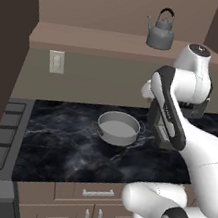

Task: Pick the kettle from the cabinet and place it on a stove burner. Then pick the pot from the counter and place it on another stove burner. Finally, turn both burners on.

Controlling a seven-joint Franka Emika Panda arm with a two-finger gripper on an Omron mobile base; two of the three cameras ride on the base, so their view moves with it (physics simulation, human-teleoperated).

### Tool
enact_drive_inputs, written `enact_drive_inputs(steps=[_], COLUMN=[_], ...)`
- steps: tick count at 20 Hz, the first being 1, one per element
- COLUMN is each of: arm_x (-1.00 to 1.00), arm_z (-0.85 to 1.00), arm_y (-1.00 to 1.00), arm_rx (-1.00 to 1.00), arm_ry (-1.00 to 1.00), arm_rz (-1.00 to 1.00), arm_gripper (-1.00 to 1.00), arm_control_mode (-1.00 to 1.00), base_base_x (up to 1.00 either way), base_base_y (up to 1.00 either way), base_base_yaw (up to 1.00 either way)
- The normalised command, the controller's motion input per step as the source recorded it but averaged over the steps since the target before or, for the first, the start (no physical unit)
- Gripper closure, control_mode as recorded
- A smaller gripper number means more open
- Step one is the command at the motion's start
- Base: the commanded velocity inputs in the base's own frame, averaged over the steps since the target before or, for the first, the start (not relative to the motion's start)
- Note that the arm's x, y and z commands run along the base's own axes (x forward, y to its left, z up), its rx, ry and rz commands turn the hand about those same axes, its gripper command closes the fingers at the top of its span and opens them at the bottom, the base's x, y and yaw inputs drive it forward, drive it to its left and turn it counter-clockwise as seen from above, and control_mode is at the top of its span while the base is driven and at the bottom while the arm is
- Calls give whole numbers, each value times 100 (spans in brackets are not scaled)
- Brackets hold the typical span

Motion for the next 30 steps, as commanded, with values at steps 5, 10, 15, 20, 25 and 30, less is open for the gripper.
enact_drive_inputs(steps=[5,10,15,20,25,30], arm_x=[-1,-2,0,0,0,0], arm_z=[33,36,31,29,32,30], arm_y=[-2,-7,-13,-22,-19,-13], arm_rx=[0,0,0,0,0,0], arm_ry=[-19,-20,-14,-14,-11,-8], arm_rz=[-1,-1,0,0,0,0], arm_gripper=[-100,-100,-100,-100,-100,-100], arm_control_mode=[-100,-100,-100,-100,-100,-100], base_base_x=[0,0,0,0,0,0], base_base_y=[0,0,0,0,0,0], base_base_yaw=[0,0,0,0,0,0])
